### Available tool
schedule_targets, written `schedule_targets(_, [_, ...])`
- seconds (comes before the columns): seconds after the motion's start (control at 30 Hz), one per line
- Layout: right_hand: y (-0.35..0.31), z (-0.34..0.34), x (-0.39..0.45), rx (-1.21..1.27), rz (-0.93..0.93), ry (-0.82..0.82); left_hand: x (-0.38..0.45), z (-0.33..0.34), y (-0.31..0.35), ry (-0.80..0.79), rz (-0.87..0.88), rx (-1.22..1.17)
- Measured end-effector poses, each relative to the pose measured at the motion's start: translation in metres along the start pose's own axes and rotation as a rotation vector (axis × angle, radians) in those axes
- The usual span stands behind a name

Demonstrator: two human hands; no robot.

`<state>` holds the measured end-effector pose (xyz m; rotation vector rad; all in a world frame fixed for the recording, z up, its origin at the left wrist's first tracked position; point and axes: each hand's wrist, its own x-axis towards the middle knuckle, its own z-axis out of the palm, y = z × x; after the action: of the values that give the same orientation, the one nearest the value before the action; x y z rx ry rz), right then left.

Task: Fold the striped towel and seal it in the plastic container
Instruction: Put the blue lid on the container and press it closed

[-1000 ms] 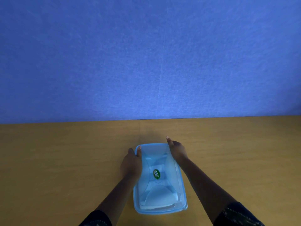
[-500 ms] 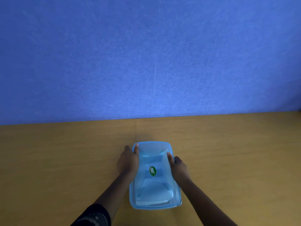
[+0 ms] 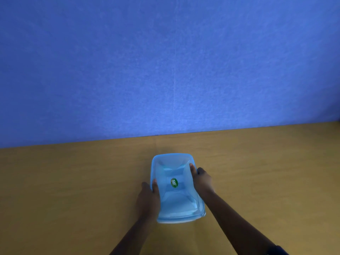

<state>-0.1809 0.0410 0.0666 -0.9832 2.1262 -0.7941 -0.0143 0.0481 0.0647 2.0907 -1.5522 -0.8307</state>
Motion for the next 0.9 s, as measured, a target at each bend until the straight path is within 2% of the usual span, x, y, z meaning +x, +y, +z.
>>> schedule_targets(0.43, [0.008,-0.003,-0.014,-0.068,0.039,-0.089,0.002,0.001,0.008,0.085,-0.016,-0.035])
schedule_targets(0.9, [0.023,0.002,-0.022,0.082,-0.023,0.003,0.011,0.003,0.013,0.067,-0.019,0.020])
